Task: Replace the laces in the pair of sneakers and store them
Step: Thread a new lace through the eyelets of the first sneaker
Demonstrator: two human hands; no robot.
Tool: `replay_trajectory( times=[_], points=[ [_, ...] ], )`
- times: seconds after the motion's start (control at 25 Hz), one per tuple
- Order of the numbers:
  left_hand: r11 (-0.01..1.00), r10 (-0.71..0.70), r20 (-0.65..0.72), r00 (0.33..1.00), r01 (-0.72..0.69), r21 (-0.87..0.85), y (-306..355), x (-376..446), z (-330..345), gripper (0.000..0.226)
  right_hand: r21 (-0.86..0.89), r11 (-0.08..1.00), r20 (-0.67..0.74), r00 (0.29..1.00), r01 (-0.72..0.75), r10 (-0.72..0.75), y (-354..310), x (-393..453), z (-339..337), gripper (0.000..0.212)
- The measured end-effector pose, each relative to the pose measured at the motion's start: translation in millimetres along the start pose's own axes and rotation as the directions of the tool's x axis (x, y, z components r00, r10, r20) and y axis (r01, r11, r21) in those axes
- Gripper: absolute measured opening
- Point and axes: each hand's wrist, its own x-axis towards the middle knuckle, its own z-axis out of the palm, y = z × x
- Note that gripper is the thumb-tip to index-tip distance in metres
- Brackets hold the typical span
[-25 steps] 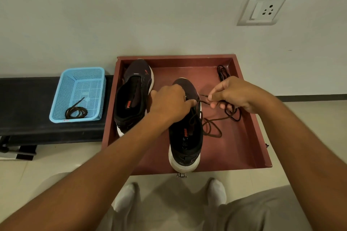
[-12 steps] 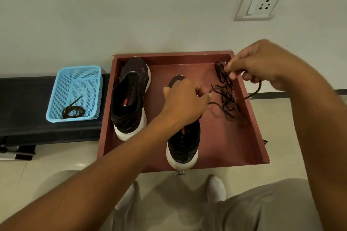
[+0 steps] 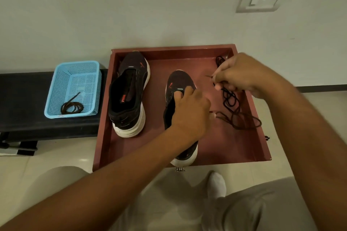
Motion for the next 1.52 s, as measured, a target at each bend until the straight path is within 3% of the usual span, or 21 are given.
replay_trajectory(
  times=[0.12,0.24,0.4,0.64,1.16,1.52],
  points=[
    [0.995,-0.041,-0.047,0.998,0.036,-0.091,-23,3,-19,0.021,-0.023,0.999,0.027,0.999,0.035,-0.034,18,16,16,0.012],
    [0.960,-0.186,-0.096,0.978,0.160,-0.229,-57,9,-29,0.013,-0.017,0.995,0.025,0.995,0.094,-0.093,33,33,27,0.020],
    [0.918,-0.300,0.068,0.952,0.307,-0.252,-80,15,-24,0.031,0.037,0.985,0.039,0.985,0.169,-0.171,38,45,39,0.004],
    [0.912,-0.300,0.083,0.950,0.311,-0.266,-79,21,-16,0.028,0.028,0.965,0.052,0.964,0.260,-0.261,39,51,50,0.004],
    [0.899,-0.325,0.047,0.944,0.324,-0.295,-82,25,-4,0.028,-0.063,0.957,0.035,0.959,0.284,-0.282,39,50,59,0.006],
    [0.837,-0.336,-0.037,0.941,0.280,-0.469,-87,30,11,0.015,-0.329,0.896,-0.015,0.947,0.299,-0.322,20,38,75,0.008]
  ],
)
